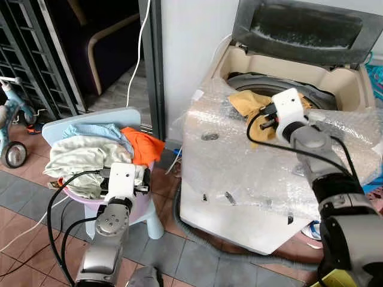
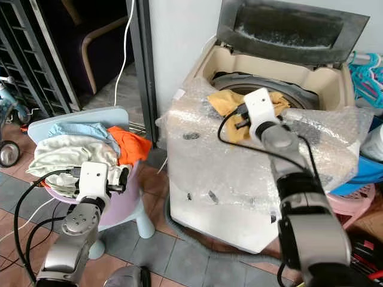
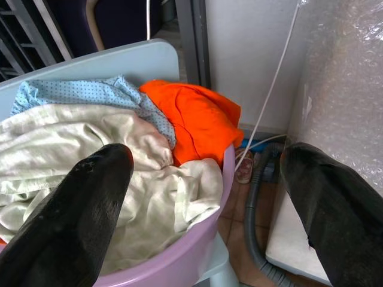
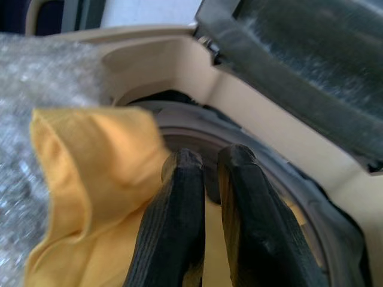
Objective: Clothes washing
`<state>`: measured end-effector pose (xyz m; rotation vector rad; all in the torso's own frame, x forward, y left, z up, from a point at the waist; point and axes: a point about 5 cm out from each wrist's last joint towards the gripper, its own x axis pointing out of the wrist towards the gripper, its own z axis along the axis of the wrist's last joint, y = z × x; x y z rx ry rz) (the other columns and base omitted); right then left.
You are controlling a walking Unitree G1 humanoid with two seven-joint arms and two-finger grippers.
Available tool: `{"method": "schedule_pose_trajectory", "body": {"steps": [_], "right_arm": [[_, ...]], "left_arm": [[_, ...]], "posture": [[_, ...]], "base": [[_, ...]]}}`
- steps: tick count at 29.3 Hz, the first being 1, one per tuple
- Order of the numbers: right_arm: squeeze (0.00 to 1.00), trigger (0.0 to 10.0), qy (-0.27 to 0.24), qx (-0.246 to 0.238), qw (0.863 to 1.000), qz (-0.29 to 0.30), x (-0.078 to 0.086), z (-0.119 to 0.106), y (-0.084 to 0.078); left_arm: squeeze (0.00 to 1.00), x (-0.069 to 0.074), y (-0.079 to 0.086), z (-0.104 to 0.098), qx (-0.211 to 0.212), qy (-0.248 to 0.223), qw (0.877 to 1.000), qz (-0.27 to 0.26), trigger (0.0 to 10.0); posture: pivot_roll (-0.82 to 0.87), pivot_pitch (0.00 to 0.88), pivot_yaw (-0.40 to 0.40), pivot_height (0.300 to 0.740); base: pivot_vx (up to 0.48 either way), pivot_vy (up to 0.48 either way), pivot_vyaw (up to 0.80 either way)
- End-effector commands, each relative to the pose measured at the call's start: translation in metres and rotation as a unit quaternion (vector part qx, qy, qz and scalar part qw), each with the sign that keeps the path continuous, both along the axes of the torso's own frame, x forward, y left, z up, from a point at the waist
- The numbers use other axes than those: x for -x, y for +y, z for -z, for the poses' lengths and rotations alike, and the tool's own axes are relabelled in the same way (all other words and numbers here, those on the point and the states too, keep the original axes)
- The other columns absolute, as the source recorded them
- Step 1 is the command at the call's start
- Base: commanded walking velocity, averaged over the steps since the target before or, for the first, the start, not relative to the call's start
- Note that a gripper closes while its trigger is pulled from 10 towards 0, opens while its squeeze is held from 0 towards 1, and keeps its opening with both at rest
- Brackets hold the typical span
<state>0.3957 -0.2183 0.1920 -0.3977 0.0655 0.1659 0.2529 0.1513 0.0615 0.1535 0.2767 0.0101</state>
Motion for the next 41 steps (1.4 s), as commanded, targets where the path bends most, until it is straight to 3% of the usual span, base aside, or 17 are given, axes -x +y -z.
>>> {"method": "schedule_pose_trajectory", "body": {"steps": [1,4,5,6,7,9,10,11,12,14,24,25,26,27,32,37,41], "right_arm": [[0.00,0.0,-0.026,0.004,1.000,0.013,-0.005,-0.020,-0.008],[0.00,0.0,-0.102,-0.018,0.992,0.069,-0.008,-0.052,-0.023],[0.00,4.0,-0.125,0.004,0.988,0.095,-0.009,-0.063,-0.029],[0.00,4.0,-0.125,0.004,0.988,0.095,-0.009,-0.063,-0.029],[0.00,10.0,-0.115,0.030,0.989,0.091,-0.009,-0.062,-0.028],[0.00,10.0,-0.097,0.037,0.992,0.076,-0.010,-0.054,-0.026],[0.14,10.0,-0.095,0.029,0.992,0.073,-0.010,-0.051,-0.026],[0.97,10.0,-0.095,0.004,0.994,0.058,-0.009,-0.049,-0.023],[1.00,10.0,-0.094,-0.019,0.995,0.026,-0.008,-0.045,-0.018],[1.00,10.0,-0.087,-0.002,0.994,-0.064,-0.002,-0.032,-0.005],[1.00,10.0,-0.040,0.026,0.994,-0.102,0.019,0.002,-0.024],[0.82,10.0,-0.045,0.030,0.993,-0.107,0.022,0.003,-0.027],[0.82,10.0,-0.049,0.037,0.992,-0.111,0.025,0.002,-0.029],[0.00,10.0,-0.057,0.048,0.991,-0.114,0.027,0.001,-0.032],[0.00,10.0,-0.065,0.058,0.987,-0.134,0.034,-0.003,-0.038],[0.00,10.0,-0.011,0.068,0.990,-0.120,0.039,0.015,-0.046],[0.00,10.0,0.044,0.054,0.990,-0.123,0.042,0.041,-0.037]], "left_arm": [[0.00,-0.003,-0.001,-0.003,-0.001,-0.008,1.000,0.000,10.0],[0.00,-0.004,-0.002,-0.003,0.000,-0.008,1.000,-0.002,10.0],[0.00,-0.004,-0.002,-0.003,0.000,-0.008,1.000,-0.002,10.0],[0.00,-0.004,-0.002,-0.003,0.000,-0.008,1.000,-0.002,10.0],[0.00,-0.004,-0.002,-0.003,0.000,-0.008,1.000,-0.002,10.0],[0.00,-0.005,-0.002,-0.003,0.001,-0.009,1.000,-0.002,10.0],[0.00,-0.005,-0.002,-0.003,0.001,-0.009,1.000,-0.002,10.0],[0.00,-0.005,-0.002,-0.003,0.001,-0.009,1.000,-0.002,10.0],[0.00,-0.006,-0.002,-0.003,0.002,-0.010,1.000,-0.002,10.0],[0.00,-0.005,-0.002,-0.004,0.002,-0.011,1.000,-0.004,10.0],[0.00,-0.005,0.000,-0.003,-0.001,-0.012,1.000,-0.004,10.0],[0.00,-0.005,0.000,-0.003,-0.001,-0.012,1.000,-0.004,10.0],[0.00,-0.005,0.000,-0.003,-0.001,-0.012,1.000,-0.005,10.0],[0.00,-0.005,0.001,-0.003,-0.001,-0.012,1.000,-0.004,10.0],[0.00,-0.004,0.001,-0.003,-0.001,-0.011,1.000,0.000,10.0],[0.00,-0.004,-0.001,-0.002,-0.001,-0.010,1.000,0.005,10.0],[0.00,-0.003,0.000,-0.002,0.000,-0.009,1.000,0.003,10.0]], "posture": [[0.02,0.000,-0.029,0.740],[0.02,0.000,-0.029,0.740],[0.01,0.000,-0.029,0.740],[0.01,0.000,-0.029,0.740],[0.01,0.000,-0.030,0.740],[0.01,0.000,-0.029,0.740],[0.01,0.000,-0.029,0.740],[0.01,0.000,-0.031,0.740],[0.02,0.000,-0.031,0.740],[0.02,0.000,-0.027,0.740],[0.02,0.000,-0.027,0.740],[0.02,0.000,-0.027,0.740],[0.02,0.000,-0.027,0.740],[0.01,0.000,-0.023,0.740],[0.01,0.000,-0.017,0.740],[0.01,0.000,-0.019,0.740],[0.01,0.000,-0.019,0.740]], "base": [[0.000,0.000,0.00],[0.000,0.000,0.00],[0.000,0.000,0.00],[0.000,0.000,0.00],[0.000,0.000,0.00],[0.000,0.000,0.00],[0.000,0.000,0.00],[0.000,0.000,0.00],[0.000,0.000,0.00],[0.000,0.000,0.00],[0.000,0.000,0.00],[0.000,0.000,0.00],[0.000,0.000,0.00],[0.000,0.000,0.00],[0.000,0.000,0.00],[0.000,0.000,0.00],[0.000,0.000,0.00]]}}
